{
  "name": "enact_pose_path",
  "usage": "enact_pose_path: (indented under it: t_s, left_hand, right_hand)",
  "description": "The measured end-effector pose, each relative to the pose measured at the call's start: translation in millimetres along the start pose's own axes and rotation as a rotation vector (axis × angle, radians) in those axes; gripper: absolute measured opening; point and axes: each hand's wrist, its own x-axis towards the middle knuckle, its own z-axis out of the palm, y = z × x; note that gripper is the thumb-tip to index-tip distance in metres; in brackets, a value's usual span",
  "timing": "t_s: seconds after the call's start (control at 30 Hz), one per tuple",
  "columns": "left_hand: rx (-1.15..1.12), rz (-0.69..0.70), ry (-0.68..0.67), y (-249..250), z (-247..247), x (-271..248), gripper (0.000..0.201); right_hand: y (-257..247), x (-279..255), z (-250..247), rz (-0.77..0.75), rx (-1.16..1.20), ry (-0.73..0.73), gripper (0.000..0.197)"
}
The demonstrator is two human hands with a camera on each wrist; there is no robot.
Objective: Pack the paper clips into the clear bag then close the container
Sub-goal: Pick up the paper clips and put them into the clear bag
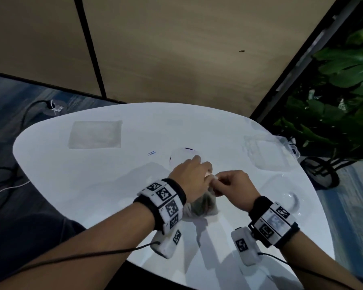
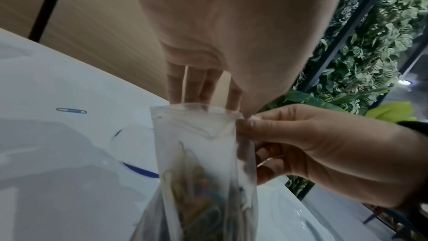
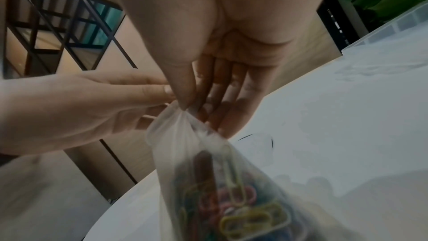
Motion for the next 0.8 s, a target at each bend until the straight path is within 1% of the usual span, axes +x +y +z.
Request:
enact_pose_path:
  t_s: [0.07,0.13,0.23,0.3,0.33,0.37,0.4,0.47,0.53,0.6,0.67,0.73,0.8]
  left_hand:
    - [-0.029,-0.064,-0.018,-7,-4,3,0.032]
    - [-0.095,-0.121,-0.017,-16,-9,5,0.031]
    - [-0.206,-0.188,0.002,-33,-17,2,0.024]
    - [-0.199,-0.223,0.013,-47,-21,-3,0.023]
    - [-0.188,-0.241,0.018,-55,-23,-7,0.023]
    - [-0.186,-0.254,0.017,-60,-25,-9,0.023]
    - [-0.184,-0.266,0.014,-65,-28,-12,0.024]
    - [-0.159,-0.288,0.000,-75,-34,-18,0.025]
    - [-0.125,-0.314,-0.007,-84,-42,-23,0.027]
    - [-0.107,-0.338,0.003,-95,-52,-29,0.027]
    - [-0.092,-0.360,0.017,-104,-60,-35,0.028]
    - [-0.090,-0.375,0.034,-110,-66,-38,0.028]
    - [-0.089,-0.380,0.063,-115,-70,-40,0.025]
  right_hand:
    - [0,8,3,-0.004,0.034,-0.021,0.026]
    - [1,22,3,0.000,0.134,-0.086,0.022]
    - [2,51,3,0.062,0.246,-0.264,0.015]
    - [-1,75,3,0.122,0.249,-0.387,0.019]
    - [-4,91,7,0.127,0.225,-0.413,0.023]
    - [-6,107,11,0.110,0.160,-0.399,0.024]
    - [-8,123,18,0.068,0.041,-0.360,0.023]
    - [-15,154,41,-0.036,-0.270,-0.301,0.024]
    - [-24,176,68,-0.118,-0.478,-0.328,0.033]
    - [-29,195,94,-0.174,-0.550,-0.370,0.038]
    - [-32,205,113,-0.209,-0.570,-0.365,0.037]
    - [-31,207,122,-0.224,-0.538,-0.309,0.028]
    - [-29,204,124,-0.220,-0.501,-0.248,0.013]
